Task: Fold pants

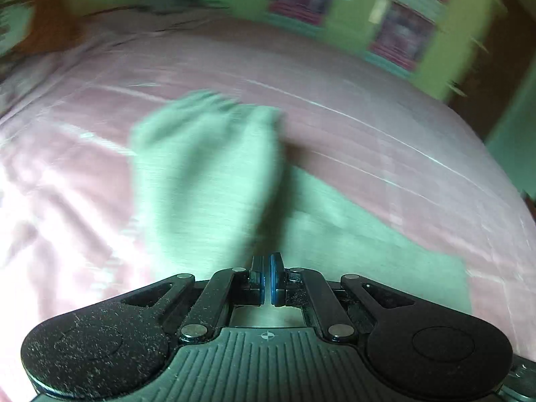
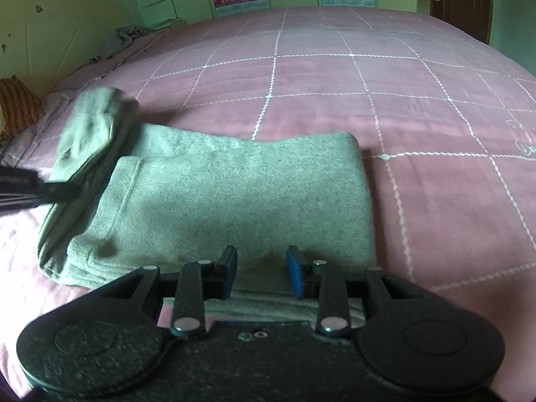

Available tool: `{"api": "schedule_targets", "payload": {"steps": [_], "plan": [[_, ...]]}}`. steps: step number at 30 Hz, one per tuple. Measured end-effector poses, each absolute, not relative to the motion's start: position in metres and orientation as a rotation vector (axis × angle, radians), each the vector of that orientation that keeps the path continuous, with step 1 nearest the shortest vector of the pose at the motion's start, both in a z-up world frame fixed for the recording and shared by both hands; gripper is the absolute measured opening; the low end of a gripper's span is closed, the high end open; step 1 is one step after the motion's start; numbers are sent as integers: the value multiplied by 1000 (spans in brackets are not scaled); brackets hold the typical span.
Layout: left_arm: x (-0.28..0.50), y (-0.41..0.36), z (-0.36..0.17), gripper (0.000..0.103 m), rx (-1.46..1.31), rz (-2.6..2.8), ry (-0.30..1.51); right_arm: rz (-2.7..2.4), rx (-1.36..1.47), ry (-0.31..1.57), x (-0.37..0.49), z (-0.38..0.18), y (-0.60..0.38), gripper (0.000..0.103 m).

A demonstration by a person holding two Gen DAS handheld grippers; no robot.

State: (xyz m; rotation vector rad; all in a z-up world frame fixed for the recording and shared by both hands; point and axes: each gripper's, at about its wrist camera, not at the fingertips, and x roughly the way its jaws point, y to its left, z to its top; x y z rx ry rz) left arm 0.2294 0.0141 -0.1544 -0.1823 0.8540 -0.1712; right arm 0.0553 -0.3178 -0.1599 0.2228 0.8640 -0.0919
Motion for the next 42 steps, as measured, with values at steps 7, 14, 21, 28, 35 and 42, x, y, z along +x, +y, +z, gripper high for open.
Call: {"api": "schedule_targets", "payload": {"steps": [7, 14, 21, 28, 35, 42], "plan": [[269, 85, -180, 1, -342, -63, 944, 42, 258, 878, 97, -158, -288, 35], [295, 72, -213, 1, -336, -129, 1009, 196, 372, 924, 168, -161, -250, 46], [305, 86, -220, 1, -404, -194, 1035, 278, 483, 921, 251, -166, -221, 65], [304, 89, -222, 1, -414, -200, 1025, 280, 495, 955, 300, -183, -208, 21], [284, 87, -196, 1, -380, -142, 964, 271, 392, 788, 246, -135, -195, 8], [253, 50, -177, 1, -332, -248, 970, 172, 404, 638, 134, -87, -225, 8]]}}
